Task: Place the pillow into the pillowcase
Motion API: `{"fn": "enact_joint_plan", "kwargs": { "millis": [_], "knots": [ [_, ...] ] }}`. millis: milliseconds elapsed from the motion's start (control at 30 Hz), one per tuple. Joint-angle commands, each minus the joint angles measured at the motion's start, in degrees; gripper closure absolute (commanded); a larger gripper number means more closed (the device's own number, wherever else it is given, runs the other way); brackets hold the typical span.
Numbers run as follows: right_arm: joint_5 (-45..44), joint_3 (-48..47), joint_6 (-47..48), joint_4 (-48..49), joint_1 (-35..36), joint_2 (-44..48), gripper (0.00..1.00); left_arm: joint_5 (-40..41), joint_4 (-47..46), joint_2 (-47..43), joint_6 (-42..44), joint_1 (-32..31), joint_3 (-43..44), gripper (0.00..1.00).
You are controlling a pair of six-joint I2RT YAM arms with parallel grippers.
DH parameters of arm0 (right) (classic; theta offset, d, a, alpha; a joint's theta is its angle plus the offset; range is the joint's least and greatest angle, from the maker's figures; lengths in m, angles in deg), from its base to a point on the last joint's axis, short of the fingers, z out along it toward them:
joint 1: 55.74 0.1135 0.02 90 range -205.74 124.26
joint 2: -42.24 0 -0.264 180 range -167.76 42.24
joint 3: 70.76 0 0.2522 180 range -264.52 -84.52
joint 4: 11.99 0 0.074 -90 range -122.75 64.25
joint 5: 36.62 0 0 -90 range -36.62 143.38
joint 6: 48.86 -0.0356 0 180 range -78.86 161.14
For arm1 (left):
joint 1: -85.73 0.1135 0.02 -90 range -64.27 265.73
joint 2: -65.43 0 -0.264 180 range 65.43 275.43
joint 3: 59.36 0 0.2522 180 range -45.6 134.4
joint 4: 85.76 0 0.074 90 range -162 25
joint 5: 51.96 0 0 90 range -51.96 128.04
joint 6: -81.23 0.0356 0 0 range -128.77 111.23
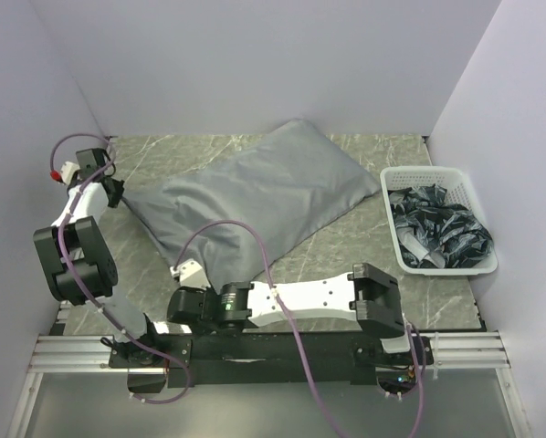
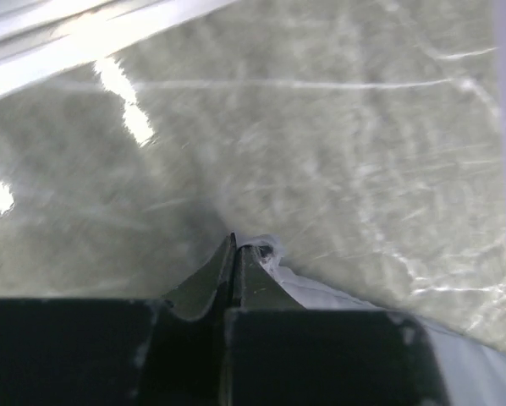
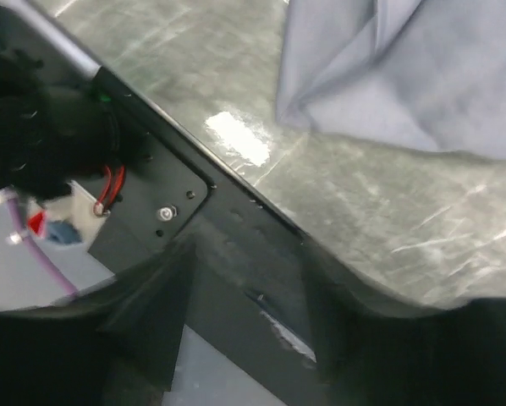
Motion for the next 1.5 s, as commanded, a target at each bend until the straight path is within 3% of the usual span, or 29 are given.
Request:
{"fn": "enact_joint_plan", "kwargs": {
  "millis": [0,67,100,200,333,467,600,800,1067,1167,1200,1267,1300,1333,1367,1467],
  "knots": [
    [0.31,-0.73,4.95,-2.43,-0.87,4.00,0.32,-4.42,-3.64,1.82,2.36,1.95,5.18,0.90],
    [1.26,4.11,3.55,0.47,-2.27,8.64,0.27,-5.13,-2.32,2.70,2.71,2.39,7.21,0.70],
    [1.71,9.27,1.98,1.61,-4.37,10.15,0.27,-5.39,-1.79,2.79,2.63,2.39,7.82,0.50],
    [3.99,16.59,-0.40,5.39,-9.98,14.03,0.30,-4.52,0.23,2.35,2.37,2.39,9.49,0.23],
    [6.36,18.73,0.64,10.83,-13.17,15.09,0.32,-1.27,2.60,1.21,1.48,2.30,9.59,0.19],
    [7.07,11.45,3.01,8.65,-13.18,9.39,0.34,1.20,4.19,0.68,1.21,2.30,9.85,0.21],
    [10.66,3.73,4.59,9.96,-12.91,4.38,0.36,-1.60,3.93,2.26,1.39,2.13,10.47,0.25],
    [11.64,-8.59,5.39,5.49,-12.74,-7.66,0.37,2.25,3.40,2.35,1.22,-3.58,7.66,0.24],
    [12.61,-12.82,4.42,5.49,-12.47,-15.93,0.44,1.72,1.11,10.85,0.17,-6.22,9.14,0.27],
    [12.70,-14.32,5.29,4.17,-11.42,-17.17,0.48,3.13,2.52,14.64,-0.19,-6.40,11.51,0.45],
    [12.70,-14.06,5.47,4.34,-10.90,-16.99,0.49,4.61,2.95,15.35,-0.19,-6.49,12.48,0.63],
    [13.40,-14.32,5.91,3.65,-10.01,-17.17,0.55,5.33,2.96,17.37,0.42,-6.31,13.62,0.80],
    [13.49,-15.10,5.92,2.94,-9.93,-17.43,0.60,6.46,3.22,17.99,0.69,-6.31,15.19,0.95],
    [13.05,-15.28,5.92,1.81,-9.75,-17.69,0.65,7.17,4.61,18.78,0.69,-6.31,16.25,0.99],
    [12.61,-15.28,5.65,1.53,-9.57,-17.78,0.78,7.52,4.89,19.74,0.69,-6.22,17.05,0.99],
    [11.56,-14.58,5.74,0.39,-9.40,-17.26,0.97,9.10,5.59,20.11,0.52,-5.78,19.08,0.99]
  ]
}}
